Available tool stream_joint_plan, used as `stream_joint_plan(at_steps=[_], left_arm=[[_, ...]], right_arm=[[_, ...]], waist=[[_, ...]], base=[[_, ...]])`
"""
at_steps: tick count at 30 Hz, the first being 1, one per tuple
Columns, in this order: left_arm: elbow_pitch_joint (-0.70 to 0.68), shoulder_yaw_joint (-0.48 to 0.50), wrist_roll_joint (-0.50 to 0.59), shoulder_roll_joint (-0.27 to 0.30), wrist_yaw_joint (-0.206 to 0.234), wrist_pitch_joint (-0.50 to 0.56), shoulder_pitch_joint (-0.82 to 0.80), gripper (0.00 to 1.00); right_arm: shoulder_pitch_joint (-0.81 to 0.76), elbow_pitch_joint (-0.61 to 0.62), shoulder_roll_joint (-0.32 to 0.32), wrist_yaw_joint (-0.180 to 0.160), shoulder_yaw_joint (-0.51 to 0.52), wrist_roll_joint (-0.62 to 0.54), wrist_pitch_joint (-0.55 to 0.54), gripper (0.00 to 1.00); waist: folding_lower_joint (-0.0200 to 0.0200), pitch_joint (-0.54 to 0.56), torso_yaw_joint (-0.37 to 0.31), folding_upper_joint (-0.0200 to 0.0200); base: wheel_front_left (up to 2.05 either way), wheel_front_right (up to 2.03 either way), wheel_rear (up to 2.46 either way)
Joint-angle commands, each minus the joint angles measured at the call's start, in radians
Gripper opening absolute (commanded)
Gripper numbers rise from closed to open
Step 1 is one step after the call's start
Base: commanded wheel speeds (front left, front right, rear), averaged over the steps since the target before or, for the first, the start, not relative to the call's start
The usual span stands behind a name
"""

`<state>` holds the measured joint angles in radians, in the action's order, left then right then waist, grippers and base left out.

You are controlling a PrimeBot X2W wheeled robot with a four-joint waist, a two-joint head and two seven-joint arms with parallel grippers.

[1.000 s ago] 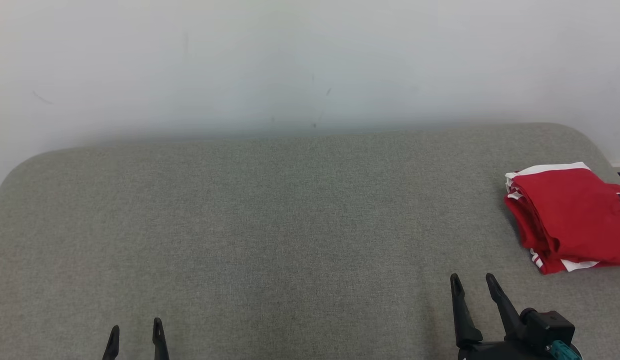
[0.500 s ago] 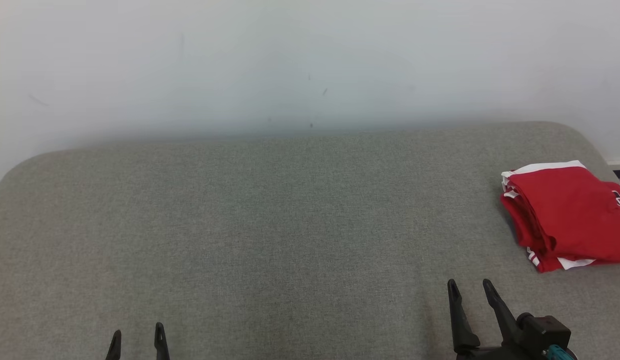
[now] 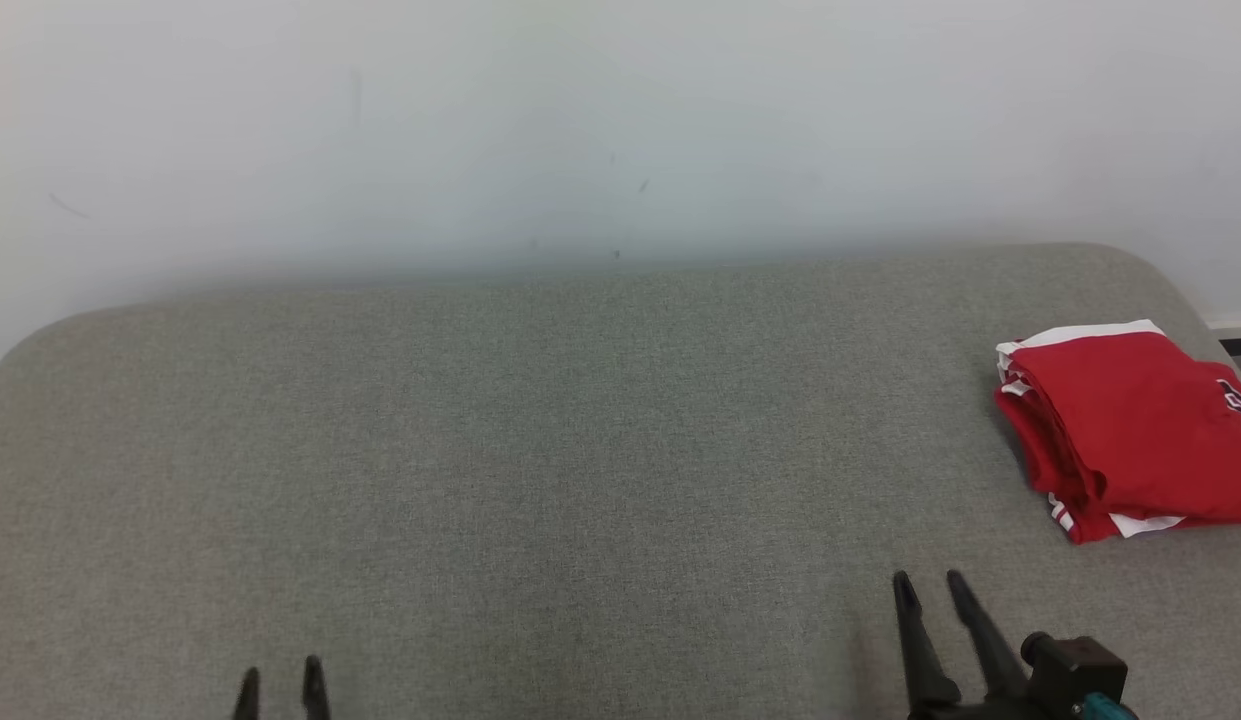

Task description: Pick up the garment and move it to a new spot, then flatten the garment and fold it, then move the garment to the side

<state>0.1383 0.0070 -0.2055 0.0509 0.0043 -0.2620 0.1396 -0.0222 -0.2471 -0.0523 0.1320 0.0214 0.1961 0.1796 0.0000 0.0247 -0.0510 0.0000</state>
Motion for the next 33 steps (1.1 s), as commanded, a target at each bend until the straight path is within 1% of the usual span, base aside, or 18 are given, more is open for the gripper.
stream_joint_plan(at_steps=[1, 4, 22, 33], left_arm=[[0.009, 0.001, -0.004, -0.001, -0.001, 0.003, -0.001, 0.00], [0.035, 0.002, -0.017, -0.001, -0.002, 0.009, -0.001, 0.00], [0.050, 0.027, -0.344, -0.001, -0.033, 0.095, -0.061, 0.00], [0.058, 0.038, -0.497, -0.001, -0.049, 0.135, -0.089, 0.00]], right_arm=[[-0.001, -0.008, 0.000, 0.000, 0.001, 0.004, -0.003, 0.00], [-0.011, -0.033, 0.000, 0.000, 0.003, 0.018, -0.009, 0.00], [0.024, -0.022, 0.001, 0.000, 0.024, 0.346, -0.076, 0.00], [0.040, -0.017, 0.001, -0.001, 0.034, 0.501, -0.107, 0.00]], waist=[[0.0000, 0.000, 0.000, 0.0000], [0.0000, 0.000, 0.000, 0.0000], [0.0000, -0.004, 0.008, 0.0000], [0.0000, -0.006, 0.012, 0.0000]], base=[[0.00, 0.00, 0.00], [0.00, 0.00, 0.00], [0.00, 0.00, 0.00], [0.00, 0.00, 0.00]])
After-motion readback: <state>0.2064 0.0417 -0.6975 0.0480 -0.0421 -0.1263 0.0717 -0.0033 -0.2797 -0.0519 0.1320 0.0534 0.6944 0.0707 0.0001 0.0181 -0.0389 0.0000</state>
